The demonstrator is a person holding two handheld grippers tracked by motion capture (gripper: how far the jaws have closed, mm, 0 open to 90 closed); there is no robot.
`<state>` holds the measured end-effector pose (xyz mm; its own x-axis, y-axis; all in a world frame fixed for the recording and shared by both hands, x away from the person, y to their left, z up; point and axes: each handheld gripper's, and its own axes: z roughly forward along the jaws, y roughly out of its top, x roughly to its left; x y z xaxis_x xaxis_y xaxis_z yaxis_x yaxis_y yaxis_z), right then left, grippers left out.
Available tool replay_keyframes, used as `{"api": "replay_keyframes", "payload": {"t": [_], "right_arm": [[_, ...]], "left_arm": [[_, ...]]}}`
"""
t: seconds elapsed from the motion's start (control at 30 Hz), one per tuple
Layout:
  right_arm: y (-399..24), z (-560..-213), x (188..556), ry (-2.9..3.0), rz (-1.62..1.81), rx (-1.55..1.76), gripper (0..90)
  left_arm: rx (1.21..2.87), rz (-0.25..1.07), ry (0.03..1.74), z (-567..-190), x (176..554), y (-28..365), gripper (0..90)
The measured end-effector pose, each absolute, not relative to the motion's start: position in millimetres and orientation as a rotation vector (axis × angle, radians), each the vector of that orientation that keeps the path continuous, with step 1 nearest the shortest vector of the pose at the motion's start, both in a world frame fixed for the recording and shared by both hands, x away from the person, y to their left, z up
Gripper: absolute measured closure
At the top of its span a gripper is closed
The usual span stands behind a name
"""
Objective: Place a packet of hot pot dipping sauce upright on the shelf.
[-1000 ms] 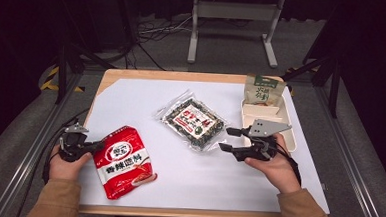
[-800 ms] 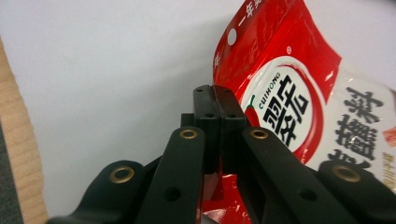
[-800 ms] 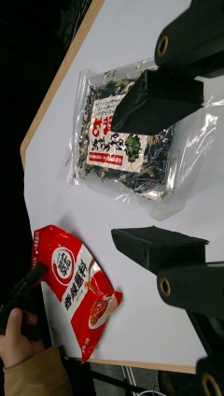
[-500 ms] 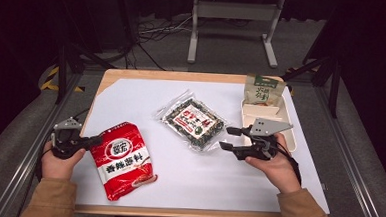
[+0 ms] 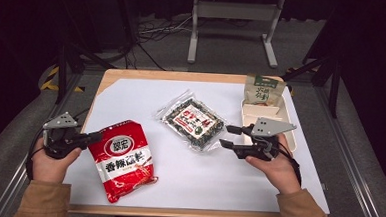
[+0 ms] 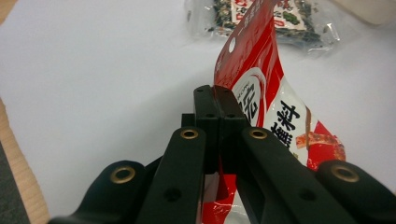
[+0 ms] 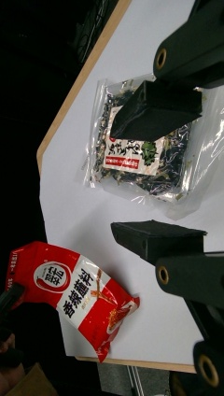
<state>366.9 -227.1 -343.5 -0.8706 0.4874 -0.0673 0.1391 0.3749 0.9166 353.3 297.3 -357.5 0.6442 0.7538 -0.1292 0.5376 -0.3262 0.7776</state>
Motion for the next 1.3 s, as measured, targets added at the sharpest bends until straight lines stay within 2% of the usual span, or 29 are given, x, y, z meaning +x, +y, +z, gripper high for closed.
{"api": "replay_keyframes", "payload": {"t": [0.47,0.67,1.3], "right_arm": [[-225.8,-334.9,360.0,2.265,1.495,0.513,51.2],[-223.8,-326.9,355.0,2.249,1.519,0.481,51.2],[-204.8,-318.3,346.0,2.313,1.574,0.341,52.4]], "left_arm": [[2.053,0.35,0.831,-315.8,324.9,280.8,89.9],[2.102,0.345,0.739,-294.0,308.2,262.4,90.0],[2.159,0.363,0.553,-259.9,283.7,221.0,90.0]]}}
